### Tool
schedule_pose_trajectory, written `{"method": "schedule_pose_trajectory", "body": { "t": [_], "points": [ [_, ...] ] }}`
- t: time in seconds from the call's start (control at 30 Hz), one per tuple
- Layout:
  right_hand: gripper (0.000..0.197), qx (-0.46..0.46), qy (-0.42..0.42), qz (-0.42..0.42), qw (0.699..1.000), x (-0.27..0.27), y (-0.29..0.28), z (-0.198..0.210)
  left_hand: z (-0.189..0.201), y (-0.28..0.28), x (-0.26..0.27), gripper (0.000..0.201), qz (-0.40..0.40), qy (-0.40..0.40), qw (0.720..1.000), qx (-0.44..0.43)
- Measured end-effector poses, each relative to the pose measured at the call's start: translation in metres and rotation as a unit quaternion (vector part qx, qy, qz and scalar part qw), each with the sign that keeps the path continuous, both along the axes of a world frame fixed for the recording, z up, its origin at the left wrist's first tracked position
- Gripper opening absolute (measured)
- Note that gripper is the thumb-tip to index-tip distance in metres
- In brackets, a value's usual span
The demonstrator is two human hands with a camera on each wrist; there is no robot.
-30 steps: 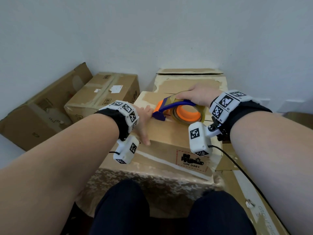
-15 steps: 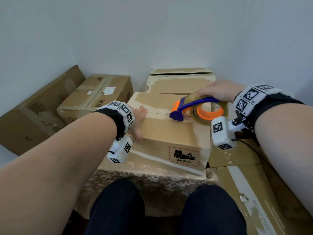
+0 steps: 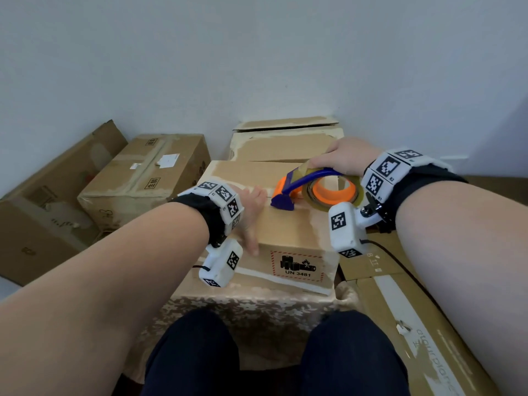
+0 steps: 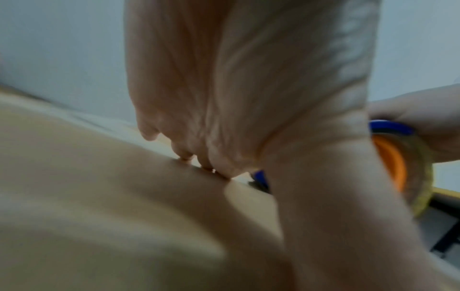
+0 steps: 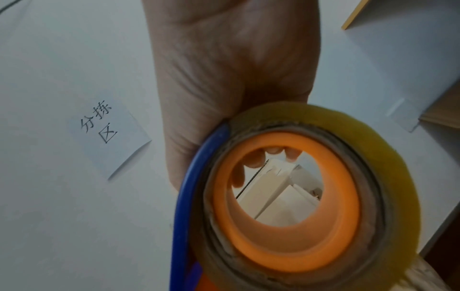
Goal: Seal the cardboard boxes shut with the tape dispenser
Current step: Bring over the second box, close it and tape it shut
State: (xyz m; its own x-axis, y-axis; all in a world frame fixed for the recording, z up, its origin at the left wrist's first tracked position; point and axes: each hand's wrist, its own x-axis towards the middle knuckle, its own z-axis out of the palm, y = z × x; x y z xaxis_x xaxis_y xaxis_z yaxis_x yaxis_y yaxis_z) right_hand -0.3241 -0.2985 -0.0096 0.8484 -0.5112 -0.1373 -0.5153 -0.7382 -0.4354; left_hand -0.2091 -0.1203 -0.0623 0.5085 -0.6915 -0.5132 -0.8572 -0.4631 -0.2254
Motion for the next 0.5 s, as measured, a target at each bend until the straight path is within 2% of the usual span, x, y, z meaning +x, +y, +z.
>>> {"method": "schedule_pose_trajectory", "body": {
  "t": [0.07,0.1,0.2,0.27,0.33,0.5],
  "points": [
    [0.046,0.049,-0.014,-0.03,0.998,-0.003,-0.003,-0.003,-0.001,-0.007,-0.007,0.145,-0.004,0.02,1.0,-0.019],
    [0.046,0.109,-0.024,-0.05,0.992,-0.006,-0.003,-0.006,-0.001,-0.01,-0.008,0.146,-0.004,0.023,1.0,-0.019],
    [0.041,0.341,-0.034,-0.118,0.932,-0.018,-0.004,-0.012,0.0,-0.011,-0.007,0.143,-0.012,0.012,1.0,-0.005],
    [0.041,0.412,-0.035,-0.139,0.9,-0.022,-0.008,-0.017,0.002,-0.01,-0.008,0.14,-0.016,0.007,1.0,-0.003],
    [0.043,0.435,-0.047,-0.143,0.888,-0.021,-0.01,-0.022,0.003,-0.009,-0.007,0.137,-0.021,0.003,1.0,-0.001],
    [0.047,0.382,-0.064,-0.141,0.911,-0.009,0.0,-0.026,0.005,0.0,-0.001,0.127,-0.014,0.0,1.0,0.003]
  ]
}}
